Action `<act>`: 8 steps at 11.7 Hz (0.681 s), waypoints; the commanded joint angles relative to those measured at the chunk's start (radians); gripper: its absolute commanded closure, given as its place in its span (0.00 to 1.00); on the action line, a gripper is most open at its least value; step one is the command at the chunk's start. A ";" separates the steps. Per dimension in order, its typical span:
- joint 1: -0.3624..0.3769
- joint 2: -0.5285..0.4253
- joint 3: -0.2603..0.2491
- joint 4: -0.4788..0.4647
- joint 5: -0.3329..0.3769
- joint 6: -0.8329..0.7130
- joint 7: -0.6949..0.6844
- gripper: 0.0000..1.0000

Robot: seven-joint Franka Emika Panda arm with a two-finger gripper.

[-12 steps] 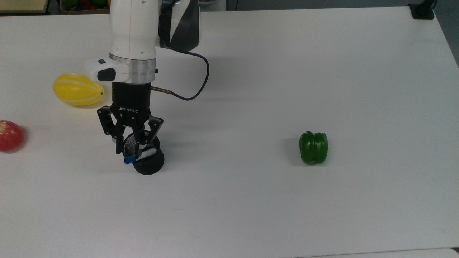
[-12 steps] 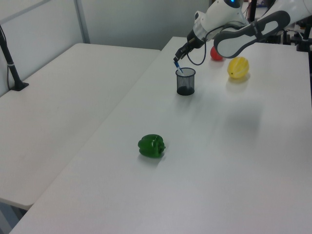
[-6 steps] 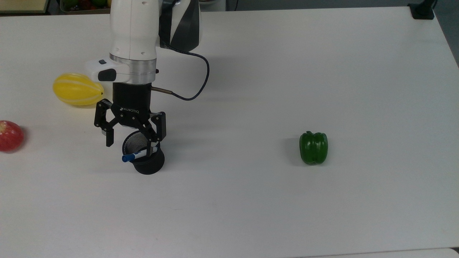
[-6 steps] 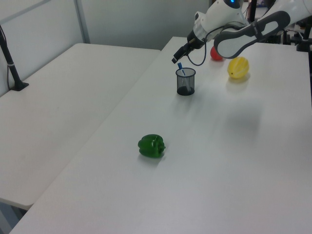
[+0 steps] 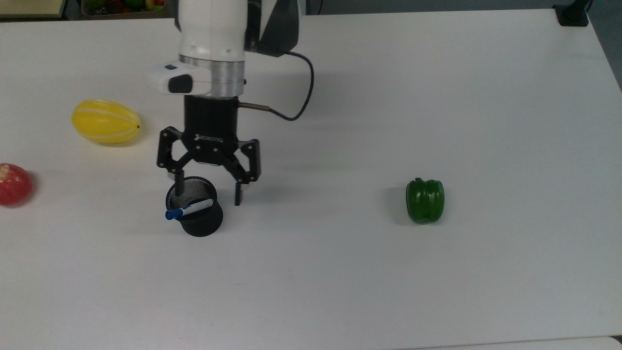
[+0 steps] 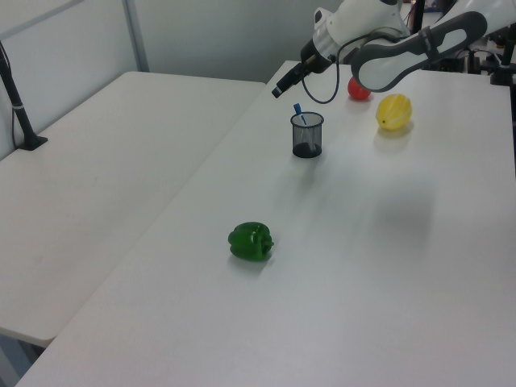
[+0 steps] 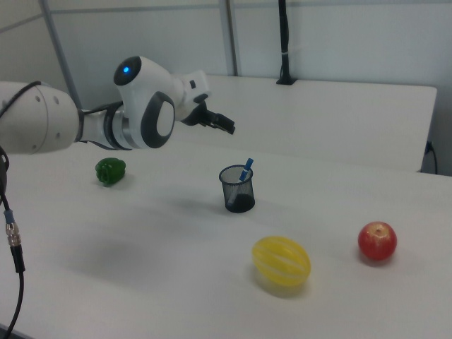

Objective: Place marker

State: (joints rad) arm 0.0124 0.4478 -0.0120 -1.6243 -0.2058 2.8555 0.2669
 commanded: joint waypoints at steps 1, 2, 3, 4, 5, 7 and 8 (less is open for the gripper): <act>0.079 -0.057 -0.005 0.020 -0.030 -0.181 0.015 0.00; 0.106 -0.075 -0.003 0.023 -0.030 -0.247 0.014 0.00; 0.119 -0.089 -0.003 0.023 -0.030 -0.286 0.014 0.00; 0.136 -0.102 -0.003 0.023 -0.029 -0.333 0.015 0.00; 0.155 -0.124 -0.003 0.023 -0.027 -0.425 0.015 0.00; 0.178 -0.168 -0.002 0.023 -0.014 -0.574 0.017 0.00; 0.185 -0.196 0.003 0.023 -0.011 -0.664 0.017 0.00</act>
State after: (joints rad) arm 0.1727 0.3321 -0.0069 -1.5761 -0.2168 2.3671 0.2669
